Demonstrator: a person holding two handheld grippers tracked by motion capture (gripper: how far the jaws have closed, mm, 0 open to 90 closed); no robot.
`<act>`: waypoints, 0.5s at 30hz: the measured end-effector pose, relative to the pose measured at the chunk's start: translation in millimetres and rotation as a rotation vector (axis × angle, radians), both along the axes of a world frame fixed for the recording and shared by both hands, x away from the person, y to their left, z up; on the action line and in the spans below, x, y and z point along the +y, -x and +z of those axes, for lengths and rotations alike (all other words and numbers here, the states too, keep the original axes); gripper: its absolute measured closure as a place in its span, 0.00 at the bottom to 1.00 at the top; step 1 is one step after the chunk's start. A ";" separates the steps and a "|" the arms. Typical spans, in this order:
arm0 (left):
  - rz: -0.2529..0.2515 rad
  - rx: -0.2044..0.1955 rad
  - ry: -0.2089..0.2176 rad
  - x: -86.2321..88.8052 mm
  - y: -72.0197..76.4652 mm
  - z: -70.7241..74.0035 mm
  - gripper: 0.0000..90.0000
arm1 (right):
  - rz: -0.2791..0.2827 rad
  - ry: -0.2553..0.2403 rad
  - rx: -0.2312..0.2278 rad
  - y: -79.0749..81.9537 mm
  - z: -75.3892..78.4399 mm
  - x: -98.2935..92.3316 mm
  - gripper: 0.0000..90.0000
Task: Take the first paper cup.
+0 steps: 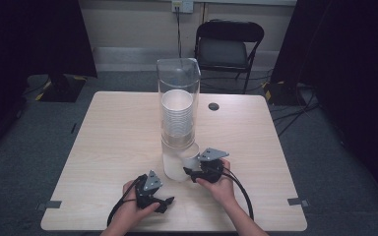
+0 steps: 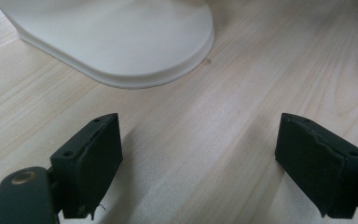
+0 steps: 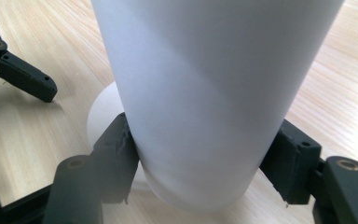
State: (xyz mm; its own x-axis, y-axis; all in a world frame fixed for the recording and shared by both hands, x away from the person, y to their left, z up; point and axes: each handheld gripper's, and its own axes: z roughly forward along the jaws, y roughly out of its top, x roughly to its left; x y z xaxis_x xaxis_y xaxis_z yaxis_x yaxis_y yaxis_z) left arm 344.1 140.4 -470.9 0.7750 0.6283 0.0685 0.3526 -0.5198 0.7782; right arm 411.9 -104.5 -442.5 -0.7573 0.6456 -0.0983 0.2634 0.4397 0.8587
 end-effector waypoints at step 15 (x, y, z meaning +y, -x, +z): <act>0.000 0.001 -0.001 0.0 0.0 0.1 0.16 | -0.114 0.027 0.012 -9.9 -4.9 -39.3 0.37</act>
